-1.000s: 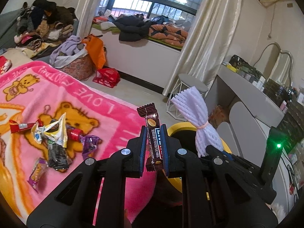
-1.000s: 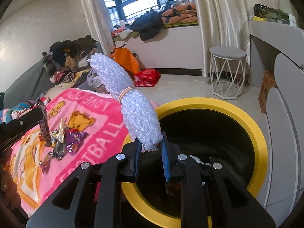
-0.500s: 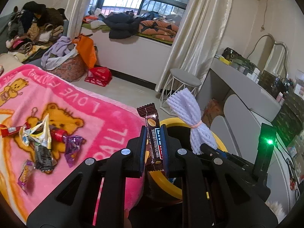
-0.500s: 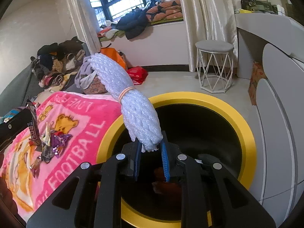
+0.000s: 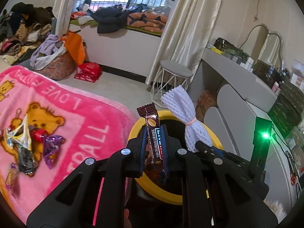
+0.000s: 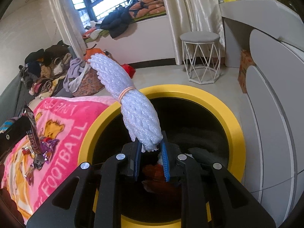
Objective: Collect trash
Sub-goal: 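Carry the chocolate bar and foam net over the yellow-rimmed bin with both tools, then open both tools to drop the chocolate bar and foam net into the bin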
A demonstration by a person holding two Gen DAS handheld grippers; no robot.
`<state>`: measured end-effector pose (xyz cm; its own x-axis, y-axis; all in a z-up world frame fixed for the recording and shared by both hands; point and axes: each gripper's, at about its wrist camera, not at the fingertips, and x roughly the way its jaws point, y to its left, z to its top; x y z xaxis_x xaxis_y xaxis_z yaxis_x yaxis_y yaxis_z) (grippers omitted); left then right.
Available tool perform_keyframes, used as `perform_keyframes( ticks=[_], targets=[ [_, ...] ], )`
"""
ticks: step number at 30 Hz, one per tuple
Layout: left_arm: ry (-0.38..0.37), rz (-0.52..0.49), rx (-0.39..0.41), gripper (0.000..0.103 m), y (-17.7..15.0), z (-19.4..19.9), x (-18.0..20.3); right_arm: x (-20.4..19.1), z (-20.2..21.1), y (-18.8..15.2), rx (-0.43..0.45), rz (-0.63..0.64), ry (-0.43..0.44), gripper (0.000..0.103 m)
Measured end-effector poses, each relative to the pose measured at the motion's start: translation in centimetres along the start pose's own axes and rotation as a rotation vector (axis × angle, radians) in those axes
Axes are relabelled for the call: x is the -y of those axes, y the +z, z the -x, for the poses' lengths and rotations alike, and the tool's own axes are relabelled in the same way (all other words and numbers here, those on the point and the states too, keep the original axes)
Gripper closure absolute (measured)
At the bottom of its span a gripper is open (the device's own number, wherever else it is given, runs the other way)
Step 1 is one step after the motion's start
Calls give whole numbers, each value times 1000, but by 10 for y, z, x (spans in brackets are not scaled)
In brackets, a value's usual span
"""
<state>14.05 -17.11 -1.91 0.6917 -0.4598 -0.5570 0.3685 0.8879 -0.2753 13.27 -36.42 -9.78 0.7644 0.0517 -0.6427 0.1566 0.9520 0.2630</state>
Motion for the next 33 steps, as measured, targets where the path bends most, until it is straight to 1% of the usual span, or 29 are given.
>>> perform_keyframes(
  ticks=[8,19,28,31,33],
  targets=[
    [-18,-33,-39,93,-4,-22,11,12,-3,0,-10,-41,-22,84],
    [-15,-53,-85,93,-6,-46,16,20,-5,-2,-26,-72,-52,84],
    [-18,-65,-133,93,-7,-68,20,27,-8,-1,-45,-106,-51,83],
    [-50,-55,-152,93,-8,-74,20,29,-10,0,-50,-117,-52,82],
    [-59,-61,-154,93,-9,-77,19,30,-10,-1,-52,-125,-46,82]
  ],
)
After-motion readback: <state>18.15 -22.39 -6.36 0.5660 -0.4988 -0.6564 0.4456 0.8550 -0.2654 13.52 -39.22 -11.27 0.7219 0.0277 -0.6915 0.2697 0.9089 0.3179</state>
